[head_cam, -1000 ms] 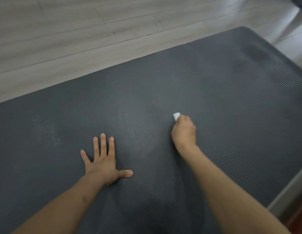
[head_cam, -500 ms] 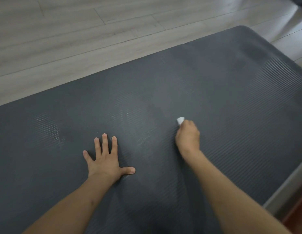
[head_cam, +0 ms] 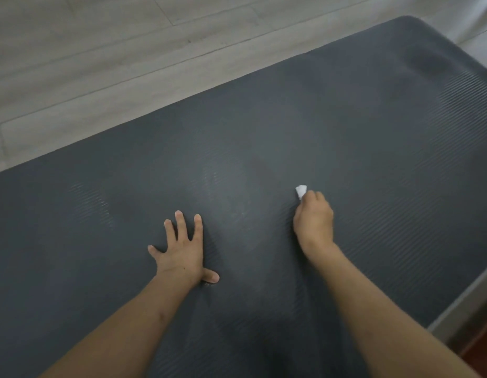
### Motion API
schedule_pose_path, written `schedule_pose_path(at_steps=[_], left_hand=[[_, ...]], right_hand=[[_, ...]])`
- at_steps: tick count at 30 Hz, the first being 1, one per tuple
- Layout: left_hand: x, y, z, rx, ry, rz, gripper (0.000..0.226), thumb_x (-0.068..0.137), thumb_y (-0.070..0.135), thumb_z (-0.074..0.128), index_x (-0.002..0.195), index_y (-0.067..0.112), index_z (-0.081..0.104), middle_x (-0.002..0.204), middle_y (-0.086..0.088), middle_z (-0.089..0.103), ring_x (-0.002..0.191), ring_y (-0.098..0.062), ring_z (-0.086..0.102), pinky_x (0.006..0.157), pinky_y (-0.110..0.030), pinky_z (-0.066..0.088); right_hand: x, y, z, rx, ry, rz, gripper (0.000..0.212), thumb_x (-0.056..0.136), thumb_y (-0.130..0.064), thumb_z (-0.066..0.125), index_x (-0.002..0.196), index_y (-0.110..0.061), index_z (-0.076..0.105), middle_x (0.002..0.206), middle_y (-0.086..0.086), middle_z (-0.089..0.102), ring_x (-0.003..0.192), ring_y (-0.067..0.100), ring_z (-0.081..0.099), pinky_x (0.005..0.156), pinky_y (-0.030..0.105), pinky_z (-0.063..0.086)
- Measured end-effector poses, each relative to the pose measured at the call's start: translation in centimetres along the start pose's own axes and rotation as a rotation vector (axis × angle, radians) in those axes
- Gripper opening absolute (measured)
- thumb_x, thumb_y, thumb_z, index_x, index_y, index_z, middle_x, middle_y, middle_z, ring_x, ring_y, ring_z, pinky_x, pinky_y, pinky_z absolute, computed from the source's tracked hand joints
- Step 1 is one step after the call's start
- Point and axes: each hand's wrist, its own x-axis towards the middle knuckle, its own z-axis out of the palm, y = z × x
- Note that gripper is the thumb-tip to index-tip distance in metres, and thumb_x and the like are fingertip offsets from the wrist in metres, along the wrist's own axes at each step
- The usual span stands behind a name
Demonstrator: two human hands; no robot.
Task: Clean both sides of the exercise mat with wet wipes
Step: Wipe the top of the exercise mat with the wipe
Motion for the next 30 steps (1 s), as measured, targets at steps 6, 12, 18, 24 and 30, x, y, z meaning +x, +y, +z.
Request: schedule_pose_path(at_steps=[6,12,18,24,30], left_hand=[[0.0,-0.2,0.3,-0.012,0.029,-0.014,0.153,0.067,0.064,0.087,0.155,0.033,-0.034,0.157,-0.006,-0.049,0.152,-0.033,-0.035,0.117,-0.076,0.016],[-0.2,-0.4,0.5,-0.053,0.04,-0.003,0.15,0.069,0.063,0.087,0.155,0.035,-0.033,0.157,-0.003,-0.049,0.151,-0.031,-0.037,0.118,-0.076,0.012],[-0.1,-0.4,0.5,-0.07,0.036,-0.003,0.15,0.069,0.063,0.087,0.155,0.036,-0.033,0.157,-0.002,-0.05,0.15,-0.029,-0.038,0.118,-0.076,0.01],[-0.2,-0.4,0.3,-0.074,0.016,0.006,0.151,0.07,0.061,0.087,0.154,0.035,-0.035,0.155,-0.003,-0.052,0.149,-0.03,-0.04,0.117,-0.077,0.008],[-0.1,-0.4,0.3,-0.075,0.011,0.006,0.152,0.07,0.061,0.087,0.153,0.034,-0.037,0.153,-0.003,-0.054,0.148,-0.031,-0.041,0.117,-0.078,0.009]], right_hand=[[-9.0,-4.0,0.5,0.094,-0.343,-0.718,0.018,0.083,-0.008,0.058,0.087,-0.018,0.043,0.083,0.007,0.052,0.074,0.028,0.053,0.059,0.037,0.045],[3.6,6.1,-2.5,-0.1,-0.054,-0.006,0.007,0.09,-0.003,0.053,0.083,-0.001,0.053,0.089,0.024,0.057,0.078,0.044,0.057,0.067,0.048,0.046],[-9.4,-5.9,1.5,0.107,-0.301,-0.539,0.018,0.075,0.001,0.073,0.084,-0.007,0.059,0.078,0.011,0.057,0.068,0.031,0.057,0.056,0.036,0.048],[4.1,2.6,-0.8,-0.102,-0.25,-0.223,0.013,0.094,-0.009,0.044,0.091,-0.007,0.056,0.098,0.02,0.06,0.09,0.04,0.059,0.079,0.044,0.047],[-0.2,-4.7,1.3,0.071,-0.198,-0.08,0.017,0.096,-0.015,0.054,0.102,-0.004,0.066,0.1,0.018,0.065,0.093,0.038,0.062,0.08,0.04,0.047]])
